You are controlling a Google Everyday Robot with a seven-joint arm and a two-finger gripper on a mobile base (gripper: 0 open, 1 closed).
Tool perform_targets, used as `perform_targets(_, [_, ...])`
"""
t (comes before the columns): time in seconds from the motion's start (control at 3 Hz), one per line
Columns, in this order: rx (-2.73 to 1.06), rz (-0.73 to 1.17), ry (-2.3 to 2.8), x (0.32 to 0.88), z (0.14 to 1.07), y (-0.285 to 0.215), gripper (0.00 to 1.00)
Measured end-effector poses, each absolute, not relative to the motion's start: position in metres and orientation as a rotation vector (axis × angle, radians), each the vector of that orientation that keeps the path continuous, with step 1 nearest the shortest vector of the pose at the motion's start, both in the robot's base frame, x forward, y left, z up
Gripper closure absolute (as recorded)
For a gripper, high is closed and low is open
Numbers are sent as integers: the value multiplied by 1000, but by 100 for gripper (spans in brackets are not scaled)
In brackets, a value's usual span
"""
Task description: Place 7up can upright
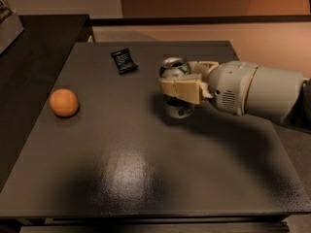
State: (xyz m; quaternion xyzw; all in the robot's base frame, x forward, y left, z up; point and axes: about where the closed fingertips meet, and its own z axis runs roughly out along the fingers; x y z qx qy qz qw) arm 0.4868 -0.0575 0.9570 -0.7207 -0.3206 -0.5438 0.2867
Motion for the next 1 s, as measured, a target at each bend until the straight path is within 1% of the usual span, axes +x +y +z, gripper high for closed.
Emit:
perform_targets(0.33, [-1829,-1506,-878,486,952,-57,100])
perform_targets(1.0, [-1754,-1570,-870,482,938,-66,100])
